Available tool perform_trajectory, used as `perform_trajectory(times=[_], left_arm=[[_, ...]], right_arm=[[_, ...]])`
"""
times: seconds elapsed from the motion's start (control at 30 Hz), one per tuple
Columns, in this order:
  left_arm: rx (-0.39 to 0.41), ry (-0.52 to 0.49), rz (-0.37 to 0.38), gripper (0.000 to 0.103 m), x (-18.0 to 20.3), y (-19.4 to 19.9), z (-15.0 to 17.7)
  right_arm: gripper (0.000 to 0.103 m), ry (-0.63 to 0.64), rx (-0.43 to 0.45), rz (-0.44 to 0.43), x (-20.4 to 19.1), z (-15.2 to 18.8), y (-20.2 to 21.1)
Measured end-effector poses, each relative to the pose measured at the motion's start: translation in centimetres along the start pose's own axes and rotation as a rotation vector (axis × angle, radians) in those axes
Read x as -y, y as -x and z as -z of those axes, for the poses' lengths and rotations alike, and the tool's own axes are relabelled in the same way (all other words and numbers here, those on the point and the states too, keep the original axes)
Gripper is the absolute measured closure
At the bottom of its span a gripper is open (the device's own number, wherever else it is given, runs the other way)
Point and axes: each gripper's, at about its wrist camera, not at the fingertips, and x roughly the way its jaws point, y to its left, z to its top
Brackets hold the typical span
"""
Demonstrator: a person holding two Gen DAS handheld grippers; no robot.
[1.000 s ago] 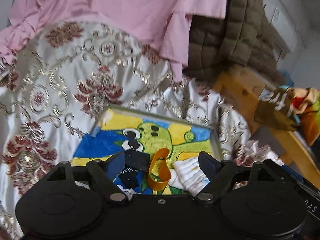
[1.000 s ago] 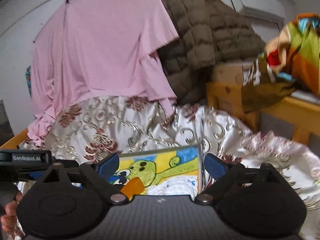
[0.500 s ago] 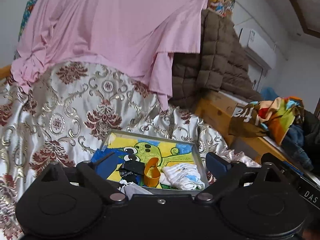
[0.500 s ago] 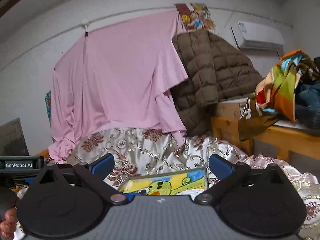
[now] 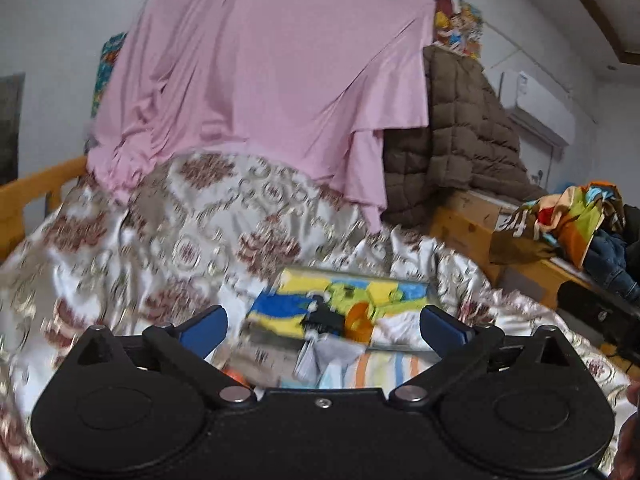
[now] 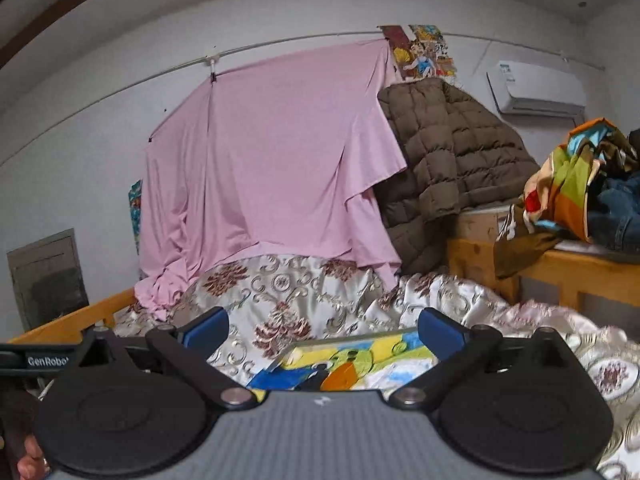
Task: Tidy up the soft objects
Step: 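Lift both open tools away from the tray back over the pile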
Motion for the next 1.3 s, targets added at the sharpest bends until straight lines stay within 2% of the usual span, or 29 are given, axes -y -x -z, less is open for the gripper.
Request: perform_trajectory(times=[0.53, 0.7, 0.93, 1.07, 1.3], left_arm=[[-0.146, 0.012, -0.098, 0.001, -6.4, 2.5, 6.7], [-0.172, 0.067, -0.093, 0.001, -7.3, 2.9, 7.2], [-0.236, 0.048, -0.105, 0.001, -7.3, 2.3, 7.7], [-0.340, 0.054, -0.063, 0.001, -7.6, 0.9, 7.8], [-0.448, 0.029, -0.050, 0.001, -7.7, -1.7, 8.3]], right_arm=[[0.000, 0.101, -0.155, -0.041, -4.3, 4.6, 2.0], [0.000, 0.122, -0.215, -0.063, -5.4, 5.7, 1.9], [0.000, 0.202, -0.336, -0.115, -7.6, 7.7, 0.8], [0.000, 0.257, -0.433, -0.134, -8.8, 9.5, -0.3], [0.001, 0.331, -0.548, -0.189, -10.3, 11.9, -1.5]])
